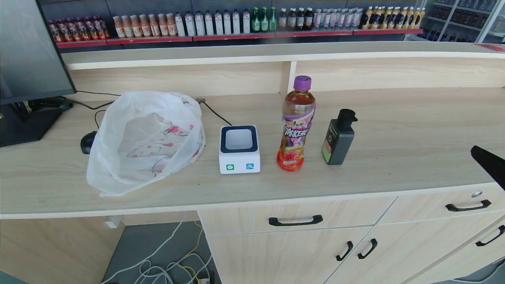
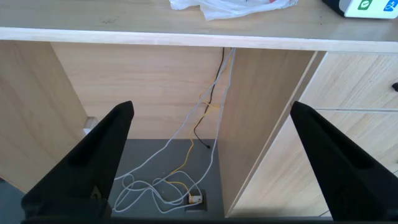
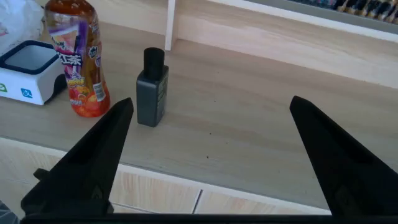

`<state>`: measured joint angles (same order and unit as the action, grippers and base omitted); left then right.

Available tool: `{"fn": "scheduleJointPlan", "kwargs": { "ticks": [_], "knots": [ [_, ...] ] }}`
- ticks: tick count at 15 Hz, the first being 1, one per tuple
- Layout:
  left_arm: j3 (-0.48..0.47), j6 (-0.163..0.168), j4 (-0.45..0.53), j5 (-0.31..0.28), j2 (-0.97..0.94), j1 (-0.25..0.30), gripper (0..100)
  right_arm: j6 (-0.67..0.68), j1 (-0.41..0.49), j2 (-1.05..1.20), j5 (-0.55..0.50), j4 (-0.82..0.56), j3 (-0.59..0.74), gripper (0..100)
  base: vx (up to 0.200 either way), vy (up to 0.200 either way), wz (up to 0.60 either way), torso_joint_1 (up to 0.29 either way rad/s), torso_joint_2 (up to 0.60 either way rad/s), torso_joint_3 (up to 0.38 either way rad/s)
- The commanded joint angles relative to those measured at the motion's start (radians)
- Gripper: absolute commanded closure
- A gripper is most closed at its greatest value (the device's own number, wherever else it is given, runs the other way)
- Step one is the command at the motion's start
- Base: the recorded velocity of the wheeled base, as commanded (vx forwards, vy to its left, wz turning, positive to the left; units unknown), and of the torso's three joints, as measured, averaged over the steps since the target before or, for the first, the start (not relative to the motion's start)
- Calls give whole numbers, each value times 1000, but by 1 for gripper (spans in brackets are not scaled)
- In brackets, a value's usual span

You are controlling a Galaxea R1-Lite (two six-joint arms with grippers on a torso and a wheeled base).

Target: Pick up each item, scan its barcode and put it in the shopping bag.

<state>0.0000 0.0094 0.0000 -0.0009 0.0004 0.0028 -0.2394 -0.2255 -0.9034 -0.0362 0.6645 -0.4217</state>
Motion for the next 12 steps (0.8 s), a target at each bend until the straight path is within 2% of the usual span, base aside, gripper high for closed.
{"fn": "scheduleJointPlan", "kwargs": {
  "ticks": [1,9,12],
  "knots": [
    [0,0,0,-1,0,0,0,-18,-83,-146,-24,47,-17,0,0,0,0,0,0,0],
    [0,0,0,1,0,-1,0,-21,-135,-219,-62,129,-5,0,0,0,0,0,0,0],
    [0,0,0,1,0,-1,0,-21,-172,-278,-131,228,-3,0,0,0,0,0,0,0]
  ]
}}
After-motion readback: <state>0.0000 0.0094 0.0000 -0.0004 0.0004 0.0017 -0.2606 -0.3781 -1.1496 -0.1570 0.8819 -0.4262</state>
